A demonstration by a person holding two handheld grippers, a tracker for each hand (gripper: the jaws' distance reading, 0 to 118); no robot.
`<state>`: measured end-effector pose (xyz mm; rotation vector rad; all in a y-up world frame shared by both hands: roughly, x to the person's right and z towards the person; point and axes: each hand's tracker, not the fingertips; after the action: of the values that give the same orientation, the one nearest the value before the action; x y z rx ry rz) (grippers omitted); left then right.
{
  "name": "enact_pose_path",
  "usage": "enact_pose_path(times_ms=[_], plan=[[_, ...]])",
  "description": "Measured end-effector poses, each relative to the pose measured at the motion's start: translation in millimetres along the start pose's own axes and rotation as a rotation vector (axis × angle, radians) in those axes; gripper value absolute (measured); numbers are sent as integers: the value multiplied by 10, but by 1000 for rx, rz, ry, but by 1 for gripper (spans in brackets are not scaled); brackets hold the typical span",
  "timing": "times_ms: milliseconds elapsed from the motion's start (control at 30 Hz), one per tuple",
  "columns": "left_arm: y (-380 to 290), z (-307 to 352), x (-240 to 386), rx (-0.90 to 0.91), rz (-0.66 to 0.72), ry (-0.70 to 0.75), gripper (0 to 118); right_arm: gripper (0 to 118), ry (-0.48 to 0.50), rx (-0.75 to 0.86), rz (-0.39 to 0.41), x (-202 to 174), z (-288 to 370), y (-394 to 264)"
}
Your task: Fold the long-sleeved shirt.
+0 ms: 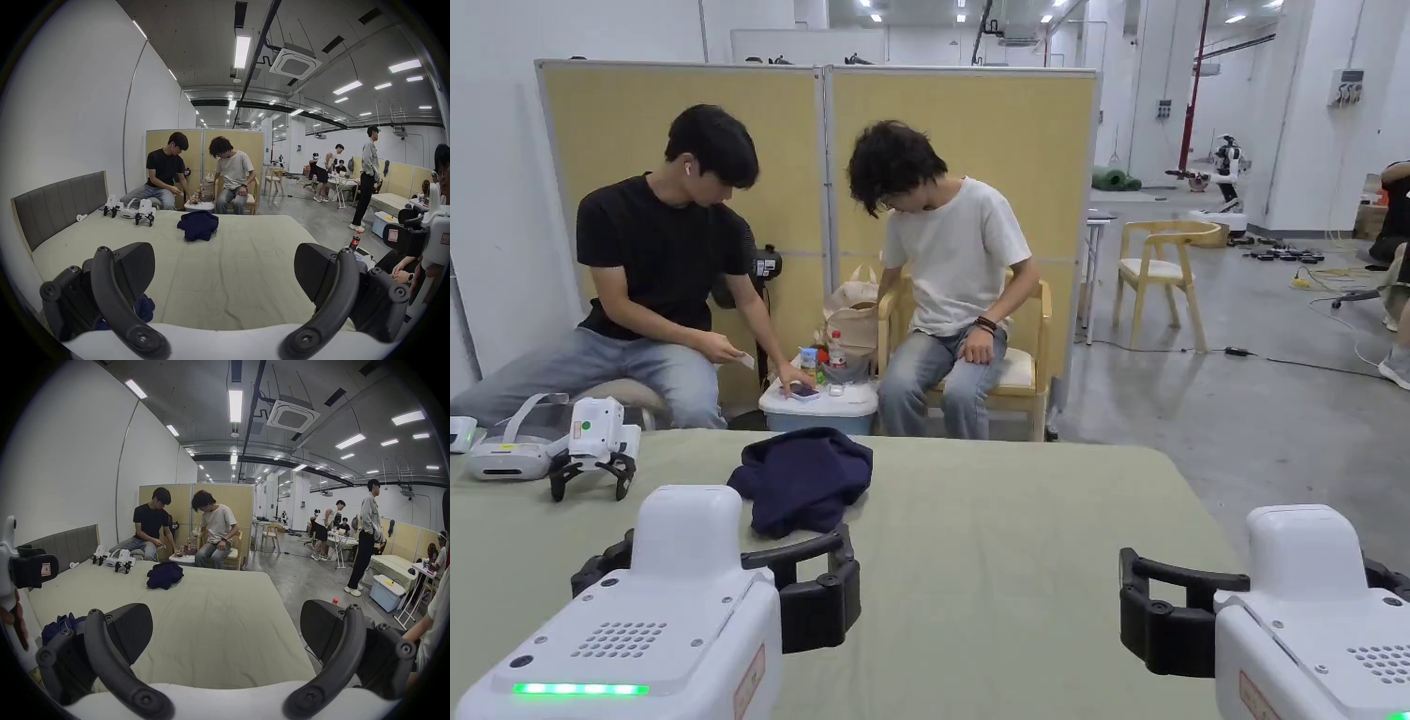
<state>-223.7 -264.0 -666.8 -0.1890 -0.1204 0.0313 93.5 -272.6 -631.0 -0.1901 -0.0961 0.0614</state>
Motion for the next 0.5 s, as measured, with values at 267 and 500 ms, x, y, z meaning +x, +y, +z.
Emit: enact_pose_path(times_ms=[267, 500], plan=[[-7, -8, 18, -7, 6, -7, 113, 118, 7, 6, -8, 17, -12, -18], [-6, -12, 27, -8, 10, -11, 113, 118, 12, 4, -8, 15, -21, -21]])
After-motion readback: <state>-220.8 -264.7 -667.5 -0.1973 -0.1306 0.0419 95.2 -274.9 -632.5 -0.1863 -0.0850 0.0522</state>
